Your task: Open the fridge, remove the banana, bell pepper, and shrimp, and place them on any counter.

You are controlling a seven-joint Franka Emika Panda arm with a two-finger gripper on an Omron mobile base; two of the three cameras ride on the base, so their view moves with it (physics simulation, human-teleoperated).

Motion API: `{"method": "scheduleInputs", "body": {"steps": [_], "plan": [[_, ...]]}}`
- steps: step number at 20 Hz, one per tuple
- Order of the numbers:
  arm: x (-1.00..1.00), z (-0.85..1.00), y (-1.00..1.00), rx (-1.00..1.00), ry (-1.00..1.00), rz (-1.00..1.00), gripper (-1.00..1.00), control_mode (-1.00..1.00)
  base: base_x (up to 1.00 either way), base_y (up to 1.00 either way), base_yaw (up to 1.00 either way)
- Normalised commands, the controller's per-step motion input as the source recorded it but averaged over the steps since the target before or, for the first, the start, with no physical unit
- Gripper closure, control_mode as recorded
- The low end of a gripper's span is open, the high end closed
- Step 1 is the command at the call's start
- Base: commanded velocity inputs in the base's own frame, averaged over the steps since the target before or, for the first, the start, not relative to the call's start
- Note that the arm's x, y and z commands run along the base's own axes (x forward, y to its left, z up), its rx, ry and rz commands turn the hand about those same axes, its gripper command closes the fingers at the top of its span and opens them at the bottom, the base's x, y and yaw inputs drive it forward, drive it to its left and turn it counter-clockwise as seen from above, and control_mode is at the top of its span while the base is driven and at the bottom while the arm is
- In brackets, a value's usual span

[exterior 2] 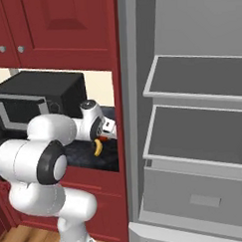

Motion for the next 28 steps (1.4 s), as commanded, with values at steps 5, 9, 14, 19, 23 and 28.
{"method": "scheduleInputs", "body": {"steps": [5,9,14,19,23,28], "plan": [[0.44,-0.47,-0.07,0.04,0.1,-0.04,1.0,-1.0,0.0,0.0,0.0],[0.29,-0.61,0.0,0.0,0.01,-0.09,1.0,-1.0,0.0,0.0,0.0],[0.17,-0.44,0.0,0.0,0.03,-0.07,1.0,-1.0,0.0,0.0,0.0],[0.06,-0.14,-0.03,0.0,0.02,-0.01,-1.0,-1.0,0.0,0.0,0.0],[0.05,0.0,-0.07,0.0,0.01,0.0,-1.0,-1.0,0.0,0.0,0.0],[0.0,0.05,-0.06,0.0,-0.02,0.0,-1.0,-1.0,0.0,0.0,0.0]]}}
